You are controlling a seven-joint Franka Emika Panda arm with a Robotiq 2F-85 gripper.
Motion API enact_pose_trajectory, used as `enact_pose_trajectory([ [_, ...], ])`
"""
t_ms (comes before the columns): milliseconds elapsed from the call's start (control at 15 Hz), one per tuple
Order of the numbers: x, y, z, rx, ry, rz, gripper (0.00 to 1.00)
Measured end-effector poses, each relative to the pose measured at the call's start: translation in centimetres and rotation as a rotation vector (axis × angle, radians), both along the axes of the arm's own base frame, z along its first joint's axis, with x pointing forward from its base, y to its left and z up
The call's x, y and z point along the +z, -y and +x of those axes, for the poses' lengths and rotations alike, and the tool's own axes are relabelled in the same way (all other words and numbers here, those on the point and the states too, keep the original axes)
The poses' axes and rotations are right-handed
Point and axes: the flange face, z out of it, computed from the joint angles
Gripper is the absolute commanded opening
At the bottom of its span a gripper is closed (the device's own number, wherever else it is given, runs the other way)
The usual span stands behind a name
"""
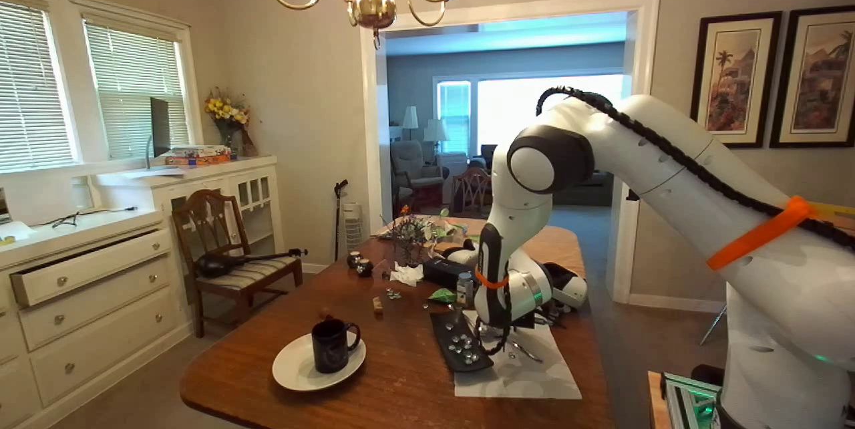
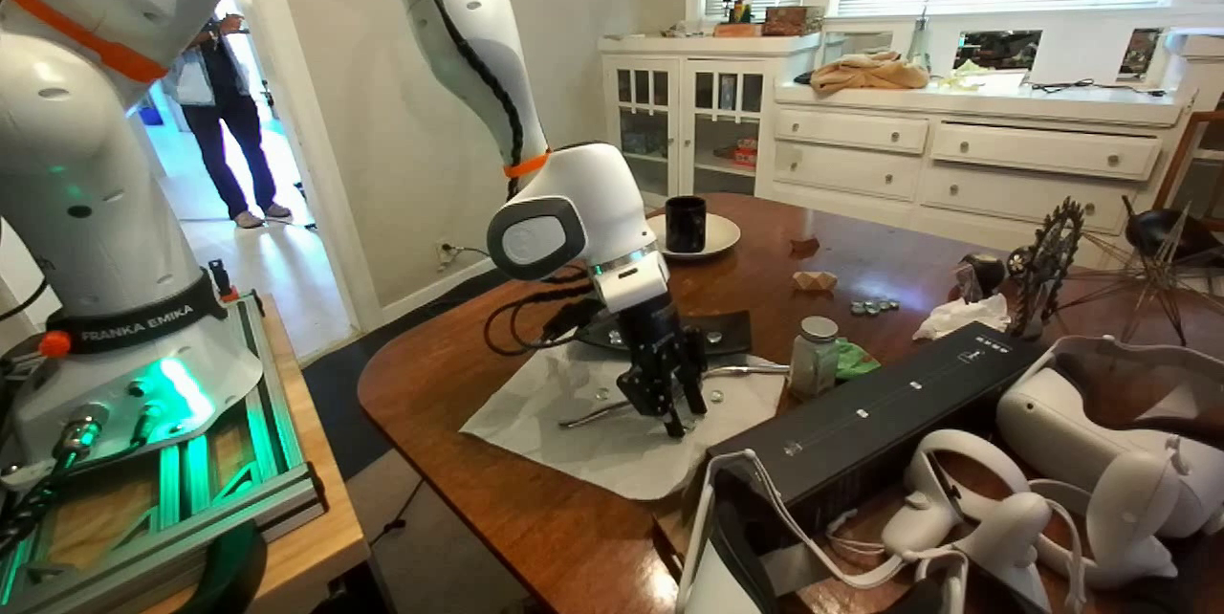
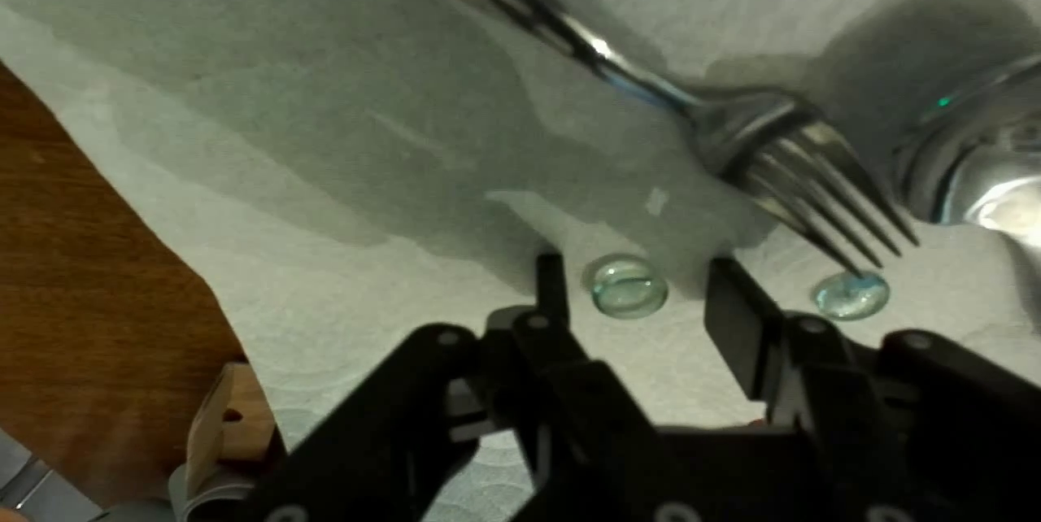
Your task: Pick up one pebble from the napkin and put it on the black plate
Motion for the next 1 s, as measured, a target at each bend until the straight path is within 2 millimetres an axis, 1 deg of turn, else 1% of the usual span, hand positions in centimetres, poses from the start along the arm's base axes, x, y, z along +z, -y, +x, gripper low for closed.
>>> enact_pose_trajectory([
  [133,0.11,0.09,0.21,0.000,0.007,-0.004,0.07],
  [267,0.13,0.14,0.26,-0.001,0.009,-0.006,0.05],
  [400,0.13,0.15,0.26,-0.001,0.009,-0.007,0.00],
  [533,0.13,0.16,0.25,0.000,0.009,-0.008,0.05],
  [600,0.13,0.16,0.25,0.001,0.009,-0.008,0.13],
  [667,0.13,0.16,0.25,0.003,0.009,-0.008,0.12],
  [733,0.13,0.16,0.25,0.004,0.008,-0.008,0.04],
  [800,0.13,0.16,0.25,0.006,0.007,-0.008,0.02],
  [1000,0.13,0.14,0.26,0.015,0.003,-0.010,0.03],
])
